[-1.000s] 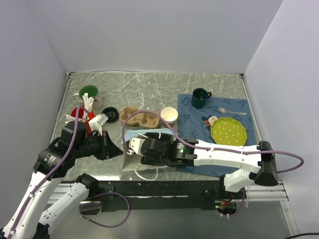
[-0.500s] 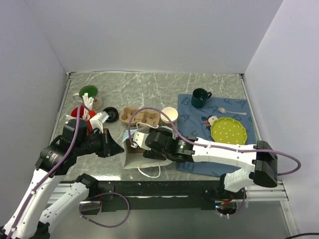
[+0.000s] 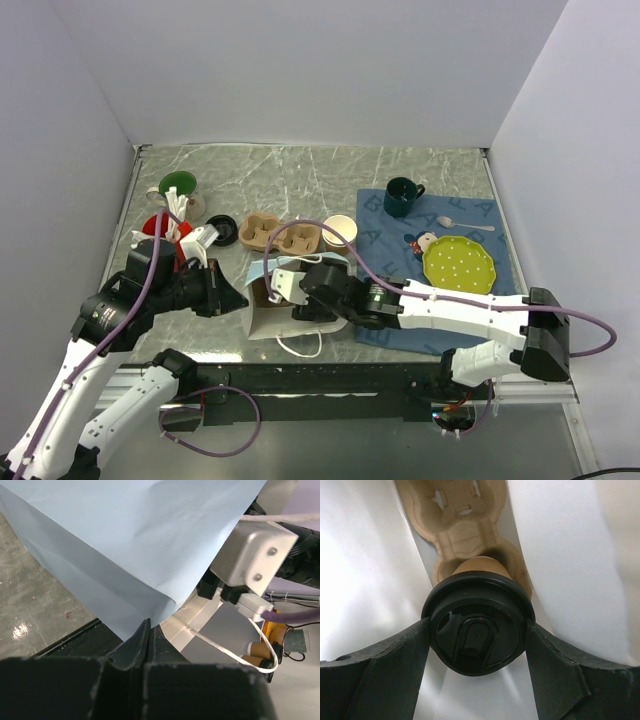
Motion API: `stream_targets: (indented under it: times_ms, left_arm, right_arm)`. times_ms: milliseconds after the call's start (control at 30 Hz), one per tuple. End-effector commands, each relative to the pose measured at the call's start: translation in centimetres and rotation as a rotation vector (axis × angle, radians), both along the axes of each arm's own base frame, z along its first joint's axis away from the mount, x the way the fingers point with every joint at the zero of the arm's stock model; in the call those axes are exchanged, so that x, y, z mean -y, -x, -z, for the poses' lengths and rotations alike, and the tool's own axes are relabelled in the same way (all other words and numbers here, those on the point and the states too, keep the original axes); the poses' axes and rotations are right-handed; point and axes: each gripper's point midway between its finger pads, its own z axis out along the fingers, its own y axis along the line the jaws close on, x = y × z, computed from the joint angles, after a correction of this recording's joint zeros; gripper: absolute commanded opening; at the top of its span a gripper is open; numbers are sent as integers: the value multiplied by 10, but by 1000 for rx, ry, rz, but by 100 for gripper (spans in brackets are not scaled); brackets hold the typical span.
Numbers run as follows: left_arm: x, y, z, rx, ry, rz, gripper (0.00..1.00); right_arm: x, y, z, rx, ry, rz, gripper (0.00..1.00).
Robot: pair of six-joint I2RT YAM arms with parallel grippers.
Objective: Pack the takeout coffee
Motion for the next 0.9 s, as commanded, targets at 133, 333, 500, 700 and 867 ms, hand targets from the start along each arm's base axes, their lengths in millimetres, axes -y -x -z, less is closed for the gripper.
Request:
stream_targets:
  times_ms: [133, 333, 500, 700, 867]
  left_arm:
    - [-6, -2, 1, -6, -61, 3, 1]
    - [-6, -2, 1, 13, -54, 1, 1]
    - [-5, 0, 3, 14, -51, 19, 1]
    - [-5, 2, 1, 24, -46, 26, 1]
    - [-5, 4, 0, 17, -42, 32, 1]
  right_arm:
    - [-4, 7, -29, 114, -85, -105, 44]
    - [-5, 11, -26, 156, -3, -176, 44]
    - [-9, 9, -20, 202, 70, -219, 44]
    - [-18, 11, -13, 187, 82, -252, 44]
    - [-22, 10, 2, 167, 118, -246, 45]
